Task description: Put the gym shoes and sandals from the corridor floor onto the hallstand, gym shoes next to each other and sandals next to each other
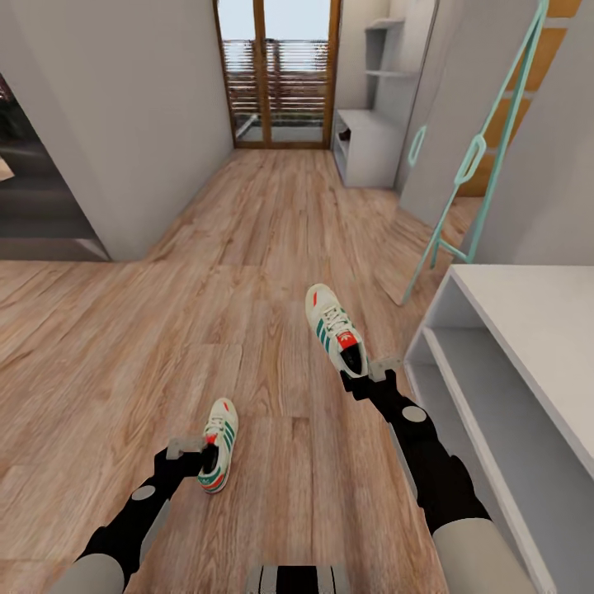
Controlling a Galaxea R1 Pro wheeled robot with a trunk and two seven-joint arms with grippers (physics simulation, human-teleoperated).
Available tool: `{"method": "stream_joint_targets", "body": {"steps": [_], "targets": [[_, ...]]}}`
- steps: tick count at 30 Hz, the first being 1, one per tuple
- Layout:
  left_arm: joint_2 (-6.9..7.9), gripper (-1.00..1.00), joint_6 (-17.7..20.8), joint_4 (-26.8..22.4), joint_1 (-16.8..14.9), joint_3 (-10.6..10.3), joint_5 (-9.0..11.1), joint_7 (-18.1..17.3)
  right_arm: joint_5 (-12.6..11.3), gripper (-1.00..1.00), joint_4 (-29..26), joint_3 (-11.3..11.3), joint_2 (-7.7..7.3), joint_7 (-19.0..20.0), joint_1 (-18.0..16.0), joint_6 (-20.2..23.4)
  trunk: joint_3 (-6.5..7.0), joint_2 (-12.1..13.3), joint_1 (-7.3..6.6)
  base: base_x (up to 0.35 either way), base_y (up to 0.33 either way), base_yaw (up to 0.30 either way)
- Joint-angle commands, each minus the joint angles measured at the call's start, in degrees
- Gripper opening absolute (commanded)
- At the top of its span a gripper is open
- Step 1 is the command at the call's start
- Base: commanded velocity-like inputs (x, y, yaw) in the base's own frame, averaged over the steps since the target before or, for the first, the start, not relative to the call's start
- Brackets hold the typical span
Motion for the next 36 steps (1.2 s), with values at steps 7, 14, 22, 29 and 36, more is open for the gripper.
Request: {"method": "stream_joint_targets", "body": {"steps": [7,14,22,29,36], "targets": [[-0.14,1.00,-0.25,-0.06,0.00,0.56,-0.60,-0.46,0.54,-1.00,-0.12,-0.08,0.03,0.27,-0.02,0.28,-1.99,-0.10,0.14,0.000,0.000,-0.083],[-0.10,1.00,-0.20,-0.14,-0.02,0.57,-0.67,-0.46,0.54,-1.00,-0.19,-0.03,0.03,0.27,-0.02,0.28,-2.24,-0.10,0.14,0.000,0.000,-0.079],[-0.06,1.00,-0.16,-0.15,-0.04,0.57,-0.69,-0.46,0.54,-1.00,-0.20,-0.03,0.03,0.25,-0.02,0.28,-2.26,-0.10,0.14,0.000,0.000,-0.014],[-0.06,1.00,-0.16,-0.15,-0.07,0.57,-0.69,-0.45,0.54,-1.00,-0.20,-0.03,0.03,0.21,-0.02,0.28,-2.37,-0.10,0.14,0.000,0.000,-0.128],[-0.06,1.00,-0.17,-0.15,-0.05,0.49,-0.69,-0.37,0.54,-1.00,-0.64,0.00,0.03,0.25,-0.02,0.30,-2.39,-0.10,0.14,0.000,0.000,-0.023]]}}
